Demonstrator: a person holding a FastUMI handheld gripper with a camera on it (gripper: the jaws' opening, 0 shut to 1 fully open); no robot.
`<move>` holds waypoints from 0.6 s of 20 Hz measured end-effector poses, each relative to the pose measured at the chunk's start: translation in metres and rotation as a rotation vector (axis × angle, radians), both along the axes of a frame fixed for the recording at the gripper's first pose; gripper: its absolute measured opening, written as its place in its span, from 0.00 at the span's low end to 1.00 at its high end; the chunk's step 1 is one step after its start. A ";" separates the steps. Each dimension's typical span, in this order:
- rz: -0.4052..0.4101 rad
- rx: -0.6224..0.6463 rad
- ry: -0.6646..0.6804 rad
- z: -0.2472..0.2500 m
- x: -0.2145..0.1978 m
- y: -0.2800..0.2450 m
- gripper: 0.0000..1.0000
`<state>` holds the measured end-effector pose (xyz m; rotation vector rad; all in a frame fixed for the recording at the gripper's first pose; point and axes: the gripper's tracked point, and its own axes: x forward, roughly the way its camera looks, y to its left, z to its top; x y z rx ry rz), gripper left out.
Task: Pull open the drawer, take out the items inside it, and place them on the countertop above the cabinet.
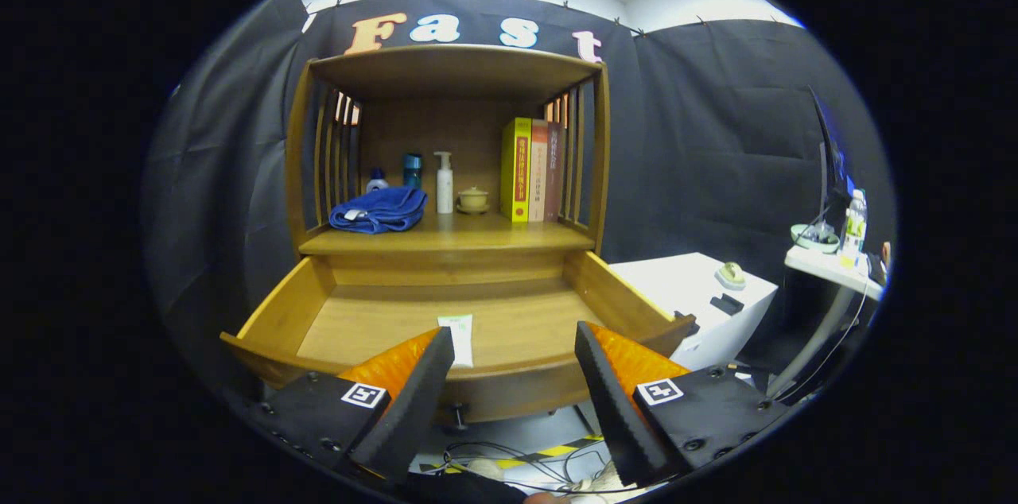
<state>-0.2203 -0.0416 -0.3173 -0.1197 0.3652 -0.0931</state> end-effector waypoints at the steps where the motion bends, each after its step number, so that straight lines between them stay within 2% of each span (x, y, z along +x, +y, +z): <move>1: 0.015 -0.025 0.012 0.003 0.011 -0.001 0.99; 7: 0.108 -0.004 0.122 0.000 0.082 0.022 0.99; 12: 0.198 0.016 0.325 -0.056 0.133 0.056 0.99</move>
